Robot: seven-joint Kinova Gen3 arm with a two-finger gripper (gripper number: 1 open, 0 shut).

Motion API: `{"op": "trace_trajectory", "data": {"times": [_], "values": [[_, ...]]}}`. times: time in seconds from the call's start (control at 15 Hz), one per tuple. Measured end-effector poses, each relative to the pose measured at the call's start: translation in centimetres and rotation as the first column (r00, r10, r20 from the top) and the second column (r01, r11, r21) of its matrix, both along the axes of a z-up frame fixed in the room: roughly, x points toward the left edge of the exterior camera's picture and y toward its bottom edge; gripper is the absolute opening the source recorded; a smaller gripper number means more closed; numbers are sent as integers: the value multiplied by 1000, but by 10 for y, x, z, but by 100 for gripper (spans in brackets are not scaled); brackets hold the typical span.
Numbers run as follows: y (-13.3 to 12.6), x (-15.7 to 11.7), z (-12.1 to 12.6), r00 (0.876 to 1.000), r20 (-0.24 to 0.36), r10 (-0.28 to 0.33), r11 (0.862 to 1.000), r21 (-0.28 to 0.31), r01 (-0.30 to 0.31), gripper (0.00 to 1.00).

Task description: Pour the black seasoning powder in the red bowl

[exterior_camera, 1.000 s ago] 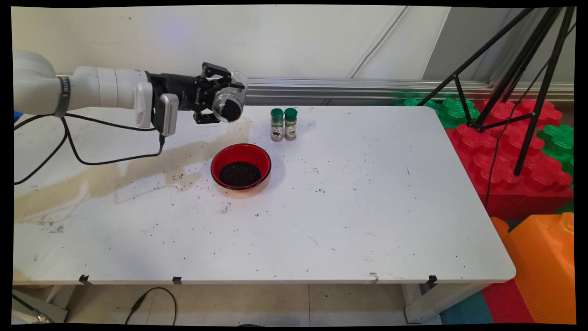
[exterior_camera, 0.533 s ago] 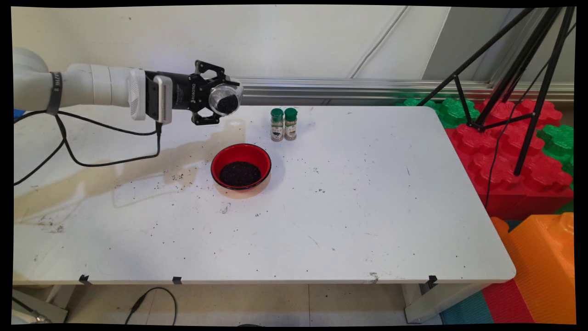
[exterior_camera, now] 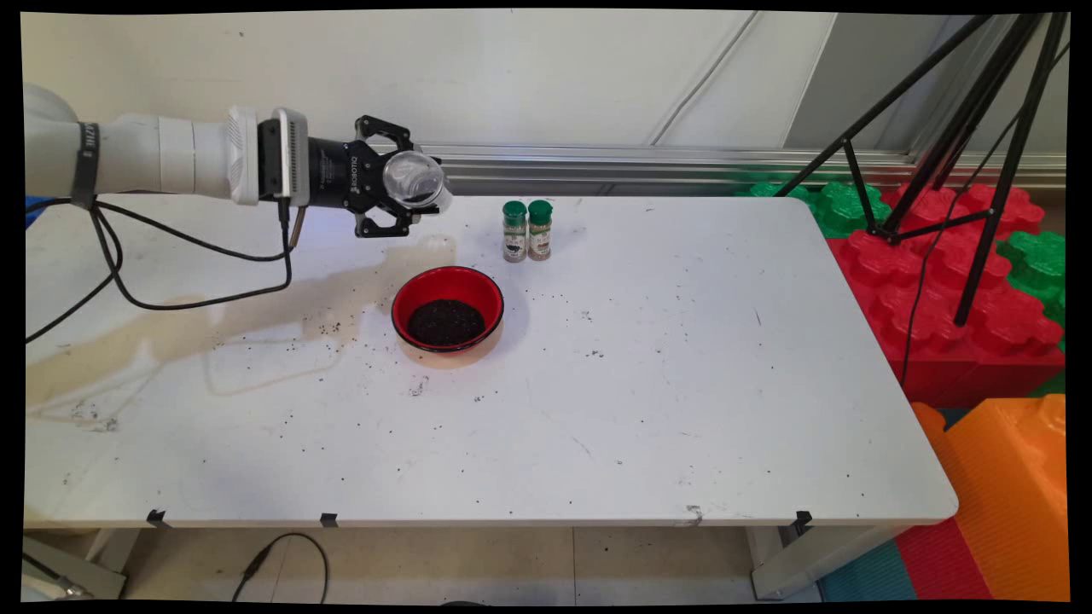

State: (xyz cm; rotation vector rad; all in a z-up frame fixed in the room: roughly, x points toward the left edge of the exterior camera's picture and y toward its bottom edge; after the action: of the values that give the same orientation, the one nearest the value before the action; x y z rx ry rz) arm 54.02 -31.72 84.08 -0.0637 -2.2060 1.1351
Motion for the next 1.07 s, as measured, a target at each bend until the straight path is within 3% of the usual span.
{"op": "trace_trajectory", "data": {"times": [0.33,0.53,1.07], "values": [[5,-2,4,992,-122,38,989,143,-21,0],[7,-4,7,986,-160,54,980,196,-22,0],[12,-18,25,959,-261,110,939,344,-14,0]]}}
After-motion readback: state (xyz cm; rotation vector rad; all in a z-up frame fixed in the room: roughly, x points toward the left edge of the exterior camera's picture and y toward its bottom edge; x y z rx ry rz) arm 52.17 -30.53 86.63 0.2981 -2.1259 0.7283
